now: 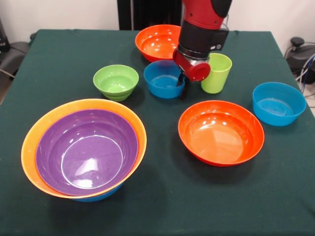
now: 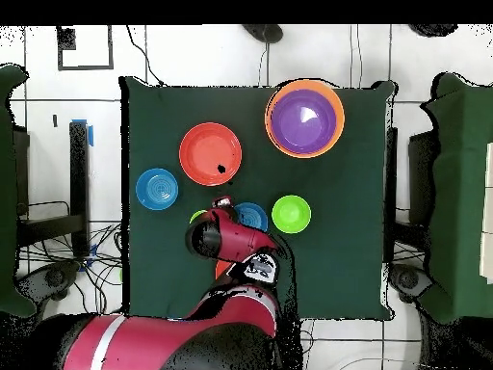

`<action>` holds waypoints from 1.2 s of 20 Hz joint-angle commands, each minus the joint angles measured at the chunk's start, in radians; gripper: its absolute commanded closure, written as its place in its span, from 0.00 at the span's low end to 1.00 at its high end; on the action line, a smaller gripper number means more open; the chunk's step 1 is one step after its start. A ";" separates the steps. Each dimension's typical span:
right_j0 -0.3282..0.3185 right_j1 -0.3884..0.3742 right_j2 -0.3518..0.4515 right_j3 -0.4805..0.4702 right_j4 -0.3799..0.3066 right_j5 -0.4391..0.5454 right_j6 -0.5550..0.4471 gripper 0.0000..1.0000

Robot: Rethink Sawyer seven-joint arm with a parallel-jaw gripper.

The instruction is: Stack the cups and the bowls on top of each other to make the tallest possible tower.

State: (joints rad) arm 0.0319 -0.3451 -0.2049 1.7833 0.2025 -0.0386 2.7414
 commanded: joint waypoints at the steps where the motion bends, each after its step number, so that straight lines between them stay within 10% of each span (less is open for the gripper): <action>1: 0.024 0.035 0.051 -0.042 0.022 0.122 0.053 1.00; 12: -0.020 -0.071 0.067 -0.006 -0.016 0.201 0.019 1.00; 24: -0.036 -0.300 0.013 -0.102 -0.085 0.559 -0.102 1.00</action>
State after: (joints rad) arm 0.0042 -0.5593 -0.2397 1.7693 0.1856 0.3132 2.7416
